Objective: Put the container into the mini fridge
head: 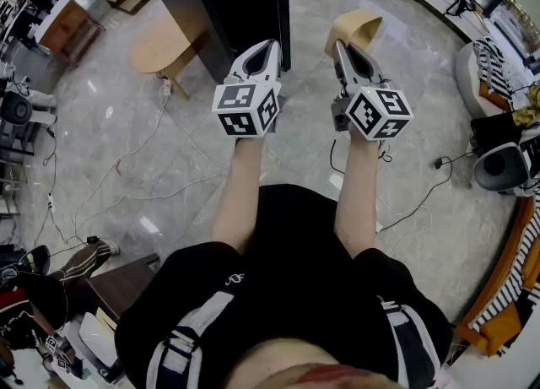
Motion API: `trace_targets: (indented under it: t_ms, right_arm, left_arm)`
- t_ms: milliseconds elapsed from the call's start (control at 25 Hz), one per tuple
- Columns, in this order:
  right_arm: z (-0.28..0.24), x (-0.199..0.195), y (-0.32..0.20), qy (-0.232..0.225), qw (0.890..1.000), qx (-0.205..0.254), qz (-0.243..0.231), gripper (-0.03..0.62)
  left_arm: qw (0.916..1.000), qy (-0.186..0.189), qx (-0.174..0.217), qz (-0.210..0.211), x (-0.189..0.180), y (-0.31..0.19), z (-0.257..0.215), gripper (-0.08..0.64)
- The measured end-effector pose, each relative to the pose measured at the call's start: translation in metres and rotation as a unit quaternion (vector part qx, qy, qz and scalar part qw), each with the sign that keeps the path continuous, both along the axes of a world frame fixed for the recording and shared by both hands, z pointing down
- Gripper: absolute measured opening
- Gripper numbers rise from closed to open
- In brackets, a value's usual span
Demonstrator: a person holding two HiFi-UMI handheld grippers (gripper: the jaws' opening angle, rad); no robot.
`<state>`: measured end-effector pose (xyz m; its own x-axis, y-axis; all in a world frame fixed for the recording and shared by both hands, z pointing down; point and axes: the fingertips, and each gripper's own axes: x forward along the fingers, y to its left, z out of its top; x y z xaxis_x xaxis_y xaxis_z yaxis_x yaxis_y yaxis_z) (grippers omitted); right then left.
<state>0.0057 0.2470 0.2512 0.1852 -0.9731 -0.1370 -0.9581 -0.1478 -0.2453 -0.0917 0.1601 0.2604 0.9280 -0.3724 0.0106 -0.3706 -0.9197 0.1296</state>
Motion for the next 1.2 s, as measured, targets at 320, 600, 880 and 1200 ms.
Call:
trace_targets:
  t_ms: [320, 600, 880, 1200]
  right_arm:
    - [0.006, -0.002, -0.008, -0.010, 1.000, 0.000, 0.003, 0.018]
    - [0.022, -0.006, -0.023, -0.028, 0.999, -0.015, -0.011, 0.018]
    - [0.041, 0.011, -0.056, -0.040, 0.998, -0.030, -0.026, 0.017]
    - [0.067, 0.071, -0.109, -0.059, 0.997, -0.045, -0.012, 0.018]
  left_arm:
    - [1.0000, 0.001, -0.004, -0.007, -0.011, -0.010, 0.002, 0.006]
    - [0.9992, -0.009, -0.019, -0.034, -0.028, -0.026, 0.016, 0.006]
    - [0.9981, -0.016, -0.035, -0.049, -0.015, -0.055, 0.034, 0.006]
    - [0.9975, -0.030, -0.056, -0.033, 0.051, -0.115, 0.060, 0.006]
